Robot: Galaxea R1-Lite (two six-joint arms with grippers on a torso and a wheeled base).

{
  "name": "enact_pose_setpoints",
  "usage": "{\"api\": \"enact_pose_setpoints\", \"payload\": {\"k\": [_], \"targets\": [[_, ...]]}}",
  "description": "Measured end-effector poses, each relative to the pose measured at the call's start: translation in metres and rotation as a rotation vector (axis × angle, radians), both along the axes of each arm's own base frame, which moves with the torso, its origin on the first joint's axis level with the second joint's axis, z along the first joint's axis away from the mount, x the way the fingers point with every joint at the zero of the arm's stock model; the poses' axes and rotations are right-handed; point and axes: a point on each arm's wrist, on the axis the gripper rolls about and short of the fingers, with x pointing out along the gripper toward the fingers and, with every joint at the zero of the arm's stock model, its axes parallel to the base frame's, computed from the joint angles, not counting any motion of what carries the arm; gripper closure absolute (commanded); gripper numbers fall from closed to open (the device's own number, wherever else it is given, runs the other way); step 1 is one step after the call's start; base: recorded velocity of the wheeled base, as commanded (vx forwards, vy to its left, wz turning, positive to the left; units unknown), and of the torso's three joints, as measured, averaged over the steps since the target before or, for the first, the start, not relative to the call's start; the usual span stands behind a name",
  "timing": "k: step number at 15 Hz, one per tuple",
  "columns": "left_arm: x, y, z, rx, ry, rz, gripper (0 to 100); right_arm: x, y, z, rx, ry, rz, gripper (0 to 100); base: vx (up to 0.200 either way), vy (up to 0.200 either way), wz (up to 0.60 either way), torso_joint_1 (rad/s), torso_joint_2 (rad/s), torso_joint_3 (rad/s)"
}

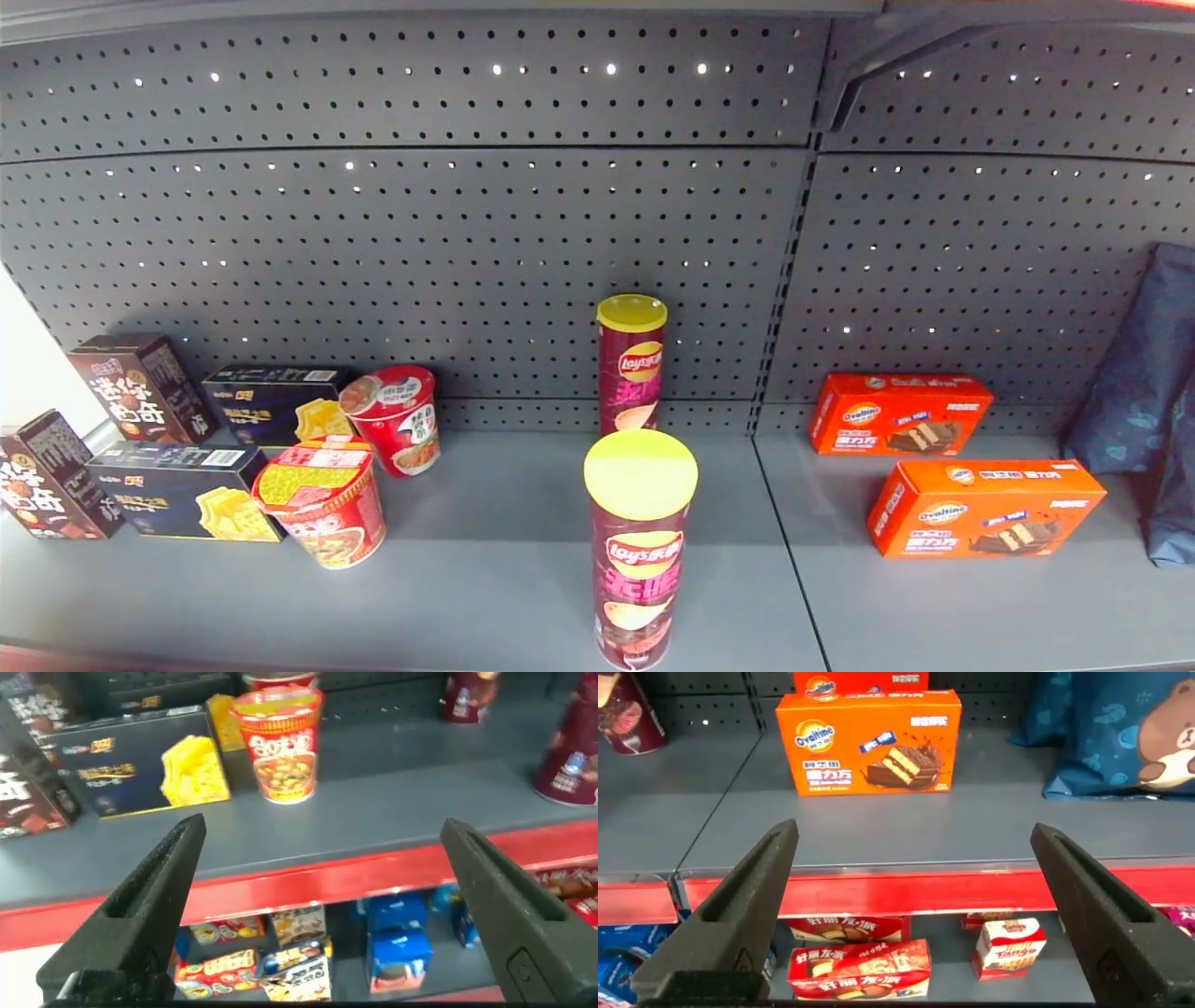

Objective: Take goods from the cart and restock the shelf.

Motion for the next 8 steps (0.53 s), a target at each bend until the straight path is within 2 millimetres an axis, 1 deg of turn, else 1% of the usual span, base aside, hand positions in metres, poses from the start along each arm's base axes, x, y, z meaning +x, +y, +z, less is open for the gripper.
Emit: {"api": "enact_pose_setpoints", "payload": {"k": [1, 3, 5, 8], "targets": [[0.0, 0.0002, -0.0003, 0.0, 0.003, 0.008, 0, 0.0, 0.0, -0.0001, 0.0, 0.0, 0.0, 0, 0.0, 0.0, 0.0, 0.0, 0.0, 0.0], [0.0002, 0.0024, -0.0003, -0.001, 0.003, 0.112, 0, 0.0, 0.0, -0.0005, 0.0, 0.004, 0.0, 0, 0.0, 0.0, 0.0, 0.0, 0.0, 0.0], [0.0002, 0.0022, -0.0005, -0.002, 0.005, 0.103, 0, 0.0001, 0.0, -0.0004, -0.001, 0.003, 0.001, 0, 0.0, 0.0, 0.0, 0.0, 0.0, 0.0], [0.0002, 0.0019, -0.0005, -0.049, 0.01, 0.087, 0, 0.0001, 0.0, -0.0007, 0.0, 0.003, 0.002, 0, 0.0, 0.0, 0.0, 0.0, 0.0, 0.0]]}}
